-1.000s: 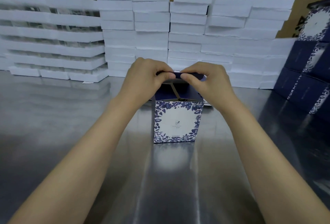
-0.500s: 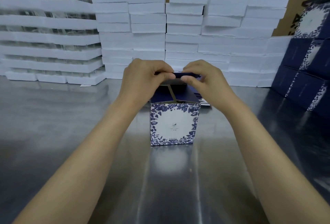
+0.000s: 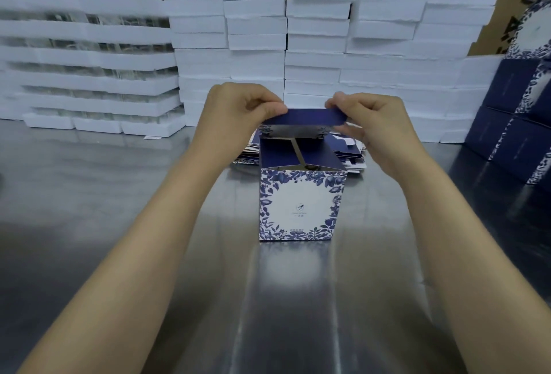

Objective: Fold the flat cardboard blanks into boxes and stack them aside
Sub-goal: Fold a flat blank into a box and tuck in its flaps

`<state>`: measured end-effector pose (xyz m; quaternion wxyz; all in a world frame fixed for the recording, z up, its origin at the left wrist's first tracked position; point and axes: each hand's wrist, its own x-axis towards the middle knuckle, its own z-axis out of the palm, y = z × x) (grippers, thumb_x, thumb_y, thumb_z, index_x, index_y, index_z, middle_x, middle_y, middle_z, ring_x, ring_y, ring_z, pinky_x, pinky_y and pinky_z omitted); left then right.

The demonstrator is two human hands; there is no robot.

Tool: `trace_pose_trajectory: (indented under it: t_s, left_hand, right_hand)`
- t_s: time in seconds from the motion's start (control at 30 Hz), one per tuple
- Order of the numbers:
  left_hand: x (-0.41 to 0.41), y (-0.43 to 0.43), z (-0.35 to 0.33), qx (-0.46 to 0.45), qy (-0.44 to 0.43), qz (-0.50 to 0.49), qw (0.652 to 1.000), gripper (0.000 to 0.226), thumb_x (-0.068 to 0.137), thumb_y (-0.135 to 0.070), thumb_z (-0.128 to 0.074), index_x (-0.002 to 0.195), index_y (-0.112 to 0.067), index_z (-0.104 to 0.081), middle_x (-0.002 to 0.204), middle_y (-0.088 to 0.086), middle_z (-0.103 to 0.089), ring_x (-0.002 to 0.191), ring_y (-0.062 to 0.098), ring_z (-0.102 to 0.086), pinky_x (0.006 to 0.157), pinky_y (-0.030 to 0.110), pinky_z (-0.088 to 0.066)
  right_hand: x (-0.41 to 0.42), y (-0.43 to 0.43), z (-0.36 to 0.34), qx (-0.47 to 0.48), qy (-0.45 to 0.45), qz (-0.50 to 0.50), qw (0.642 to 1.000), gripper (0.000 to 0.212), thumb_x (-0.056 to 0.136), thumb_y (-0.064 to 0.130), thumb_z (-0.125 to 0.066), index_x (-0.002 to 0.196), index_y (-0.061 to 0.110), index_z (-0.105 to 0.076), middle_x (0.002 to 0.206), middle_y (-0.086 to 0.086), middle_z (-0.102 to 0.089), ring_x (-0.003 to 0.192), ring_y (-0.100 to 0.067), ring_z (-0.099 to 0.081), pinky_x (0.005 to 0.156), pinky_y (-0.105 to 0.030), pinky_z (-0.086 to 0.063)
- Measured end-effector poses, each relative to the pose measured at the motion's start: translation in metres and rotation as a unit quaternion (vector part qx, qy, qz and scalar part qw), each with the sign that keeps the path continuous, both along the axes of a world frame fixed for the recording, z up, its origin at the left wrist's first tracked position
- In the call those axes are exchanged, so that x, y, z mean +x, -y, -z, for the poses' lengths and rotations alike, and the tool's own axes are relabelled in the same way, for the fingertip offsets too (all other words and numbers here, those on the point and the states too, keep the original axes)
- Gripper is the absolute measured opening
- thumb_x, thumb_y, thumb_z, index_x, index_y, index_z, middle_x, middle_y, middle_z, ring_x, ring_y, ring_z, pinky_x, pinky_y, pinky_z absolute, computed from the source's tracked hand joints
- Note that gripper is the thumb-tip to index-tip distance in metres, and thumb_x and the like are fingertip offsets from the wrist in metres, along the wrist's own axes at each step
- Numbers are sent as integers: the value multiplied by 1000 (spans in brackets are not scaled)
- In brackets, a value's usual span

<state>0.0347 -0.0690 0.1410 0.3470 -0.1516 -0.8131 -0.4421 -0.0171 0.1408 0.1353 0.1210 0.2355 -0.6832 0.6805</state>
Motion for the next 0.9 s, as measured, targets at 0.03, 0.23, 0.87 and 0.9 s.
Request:
trace_pose_trajectory:
  t_s: [0.03, 0.23, 0.87, 0.9]
  left_hand:
    - [1, 1, -2, 10, 24, 13, 1000, 18, 91, -27, -65, 78, -17, -73, 75, -8, -74, 75, 10, -68, 77, 23, -51]
    - [2, 12, -4, -159, 213, 63, 962, 4, 81, -31, -76, 84, -31, -76, 90, -19, -73, 85, -11, -64, 71, 0, -43]
    - [-5, 9, 9, -234, 351, -8, 907, 36, 100, -38, -45, 136, -32, -50, 141, -11, -45, 126, 10, -41, 98, 23, -29]
    - [-7, 8, 12, -215, 352, -15, 911, 37, 100, -40, -45, 135, -30, -50, 147, -4, -40, 131, 14, -38, 102, 27, -31]
  right_hand:
    - [-1, -3, 1, 5, 11, -3, 1000, 10, 89, 20, -69, 90, 12, -73, 91, -1, -74, 92, -14, -71, 78, -27, -57]
    - [-7, -19, 4, 220, -21, 48, 974, 28, 74, 12, -81, 93, 30, -72, 112, 9, -70, 105, -2, -64, 85, -16, -50]
    - [-4, 43, 42, 335, -34, 157, 929, 30, 74, 58, -71, 75, 30, -58, 101, 13, -54, 92, -2, -51, 64, -23, -36]
    - [-5, 42, 45, 295, 21, 106, 949, 36, 70, 62, -72, 83, 32, -58, 110, 13, -52, 94, 4, -50, 66, -19, -36]
